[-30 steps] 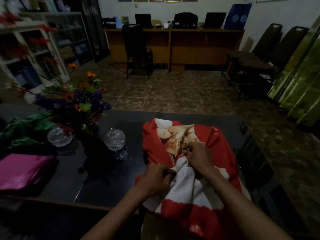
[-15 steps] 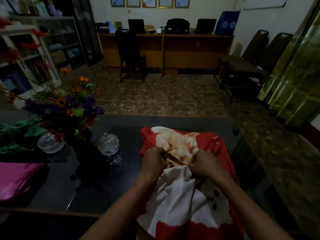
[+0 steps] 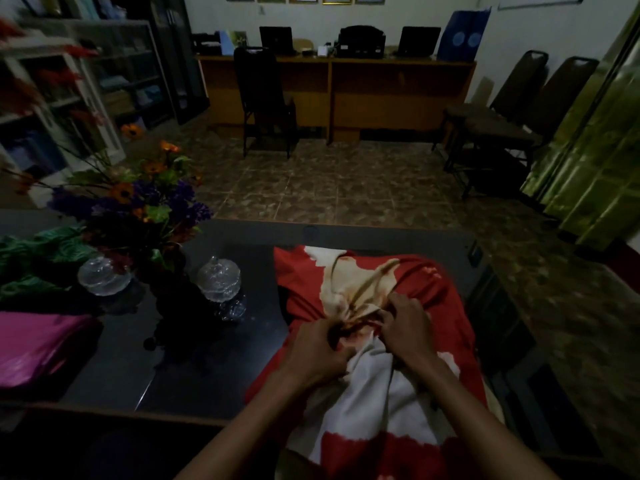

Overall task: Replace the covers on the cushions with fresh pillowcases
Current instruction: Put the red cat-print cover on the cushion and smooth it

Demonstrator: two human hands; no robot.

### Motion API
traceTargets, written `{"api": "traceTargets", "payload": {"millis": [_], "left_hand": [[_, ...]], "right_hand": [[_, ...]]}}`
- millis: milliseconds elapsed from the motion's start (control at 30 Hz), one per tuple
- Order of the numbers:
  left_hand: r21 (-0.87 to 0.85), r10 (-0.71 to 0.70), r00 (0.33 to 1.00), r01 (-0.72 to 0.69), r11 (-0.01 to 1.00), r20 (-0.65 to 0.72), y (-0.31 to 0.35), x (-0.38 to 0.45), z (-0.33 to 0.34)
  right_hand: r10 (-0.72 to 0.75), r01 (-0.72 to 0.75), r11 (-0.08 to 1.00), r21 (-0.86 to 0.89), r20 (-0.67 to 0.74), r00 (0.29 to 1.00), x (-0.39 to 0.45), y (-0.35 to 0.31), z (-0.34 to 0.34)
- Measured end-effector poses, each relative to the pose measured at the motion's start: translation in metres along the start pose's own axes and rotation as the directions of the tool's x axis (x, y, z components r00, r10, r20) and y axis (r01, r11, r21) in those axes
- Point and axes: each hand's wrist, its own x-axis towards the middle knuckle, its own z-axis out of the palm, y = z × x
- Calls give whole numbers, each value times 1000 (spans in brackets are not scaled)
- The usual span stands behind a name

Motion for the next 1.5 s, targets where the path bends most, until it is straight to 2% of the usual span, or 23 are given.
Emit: {"api": "traceTargets", "payload": {"millis": [67, 167, 267, 367, 433, 500, 533, 600, 700, 833, 900, 967, 1033, 1100, 1167, 1233, 1367, 1500], "left_hand": [[-20, 26, 999, -25, 999, 42, 0, -1, 4], [-20, 17, 995, -15, 1000, 97, 0, 3, 13], [17, 11, 993, -13, 1000, 115, 2, 4, 18], [67, -1, 999, -2, 998, 49, 5, 3, 13], [125, 11, 999, -6, 992, -41, 2, 3, 10], [304, -19, 999, 30, 952, -38, 2, 3, 6], [389, -32, 999, 30, 921, -2, 3, 3, 5], [491, -42, 997, 4, 871, 67, 6, 4, 1], [478, -54, 992, -8, 878, 117, 12, 11, -11], [181, 20, 1000, -19, 983, 0, 25, 30, -18], [108, 69, 997, -70, 992, 16, 33, 48, -11], [161, 37, 986, -64, 985, 165, 40, 66, 4], [314, -70, 949, -31, 949, 306, 45, 78, 23], [387, -118, 941, -15, 922, 318, 50, 83, 37], [366, -130, 944, 10, 931, 304, 54, 87, 43], [347, -165, 928, 42, 937, 334, 54, 91, 45], [377, -200, 905, 48, 925, 375, 43, 98, 52], [376, -202, 907, 54, 925, 369, 28, 104, 60]], "right_hand": [[22, -21, 1000, -20, 81, 996, -1, 6, -15], [-62, 157, 953, -259, 339, 939, -12, 10, -40], [-62, 218, 924, -315, 439, 897, -16, 4, -51], [-37, 106, 981, -164, 379, 924, -6, 1, -49], [-8, 25, 997, -72, 229, 973, 4, 4, -46], [19, -13, 997, -78, 68, 997, 12, 10, -42], [47, -43, 994, -101, 38, 998, 14, 12, -40], [111, -105, 984, -146, 37, 993, 17, 15, -37], [114, -111, 988, -104, 18, 993, 19, 18, -31], [180, -178, 983, -50, 19, 984, 15, 29, -36], [228, -227, 974, -13, 41, 973, 2, 37, -48], [276, -283, 957, 66, 97, 956, -15, 50, -60], [303, -326, 937, 122, 177, 936, -25, 60, -71], [305, -327, 937, 120, 172, 937, -22, 68, -77], [344, -346, 926, 154, 42, 938, -14, 74, -77], [406, -389, 904, 177, -75, 911, -5, 82, -71], [534, -521, 821, 232, 8, 845, 1, 96, -54], [574, -540, 700, 467, 81, 815, -1, 114, -48]]}}
